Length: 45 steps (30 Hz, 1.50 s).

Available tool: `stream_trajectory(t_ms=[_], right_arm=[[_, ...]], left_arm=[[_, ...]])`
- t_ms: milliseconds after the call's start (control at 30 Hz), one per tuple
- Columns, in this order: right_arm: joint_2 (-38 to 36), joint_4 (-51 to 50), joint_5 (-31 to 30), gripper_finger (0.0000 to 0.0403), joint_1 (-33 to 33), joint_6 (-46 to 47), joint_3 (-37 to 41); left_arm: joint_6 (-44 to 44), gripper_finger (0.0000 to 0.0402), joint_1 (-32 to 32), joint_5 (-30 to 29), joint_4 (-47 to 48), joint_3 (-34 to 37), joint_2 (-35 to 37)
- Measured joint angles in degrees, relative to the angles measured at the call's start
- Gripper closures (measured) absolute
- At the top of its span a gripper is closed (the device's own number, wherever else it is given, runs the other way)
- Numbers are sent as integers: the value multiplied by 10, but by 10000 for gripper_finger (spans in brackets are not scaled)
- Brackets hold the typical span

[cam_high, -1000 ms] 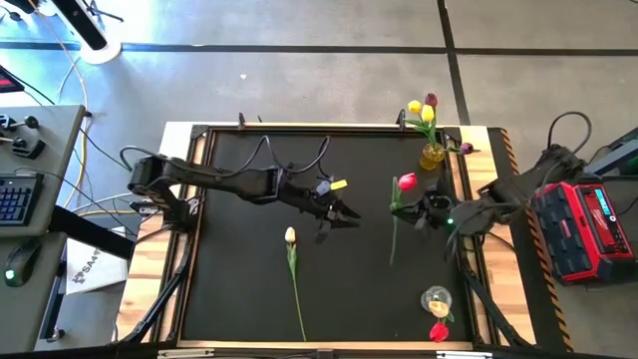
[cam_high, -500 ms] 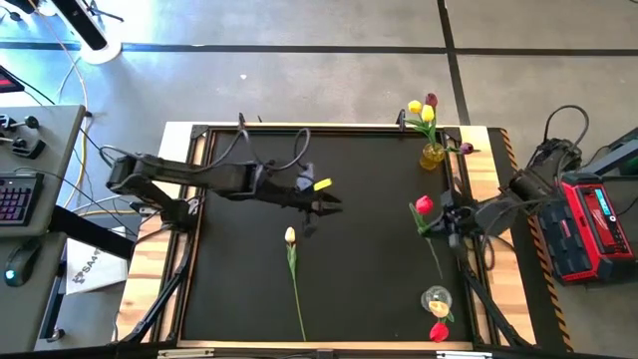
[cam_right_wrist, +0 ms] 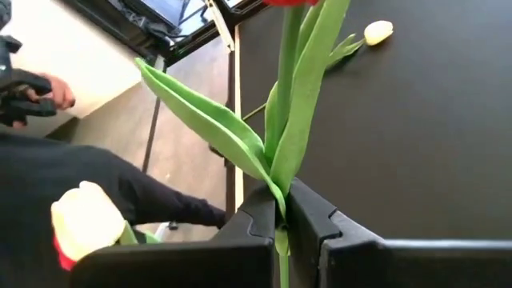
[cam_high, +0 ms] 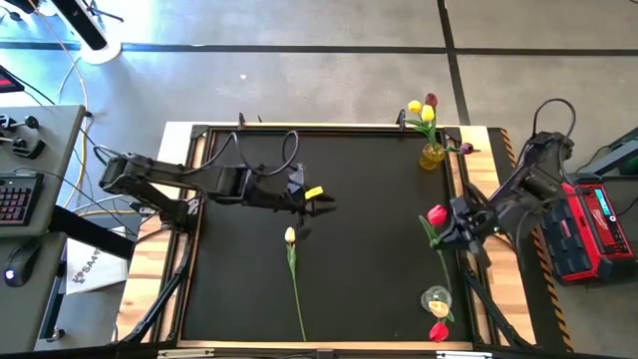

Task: Sort flowers into vase by color
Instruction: Put the red flower into the transparent vase

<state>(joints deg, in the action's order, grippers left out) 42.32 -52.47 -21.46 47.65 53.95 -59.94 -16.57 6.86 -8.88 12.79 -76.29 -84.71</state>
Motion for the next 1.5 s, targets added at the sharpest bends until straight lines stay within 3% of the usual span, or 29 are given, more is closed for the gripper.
stream_trajectory(t_ms=[200,633,867,1100,1400,1500], right_arm=[[36,8,-56,403,42,-5,0],[60,39,-97,403,76,-1,0],[71,79,-100,403,91,0,0],[105,53,-98,401,120,9,0],[112,25,-91,339,150,96,0],[106,25,-50,310,157,144,0]], left_arm=[[-19,308,17,-39,10,5,-1],[-3,308,20,-69,7,6,-1],[-12,308,10,-73,16,6,-10],[-66,308,16,-76,33,6,-24],[-89,308,15,-82,28,6,-32],[-95,308,15,-82,29,6,-32]])
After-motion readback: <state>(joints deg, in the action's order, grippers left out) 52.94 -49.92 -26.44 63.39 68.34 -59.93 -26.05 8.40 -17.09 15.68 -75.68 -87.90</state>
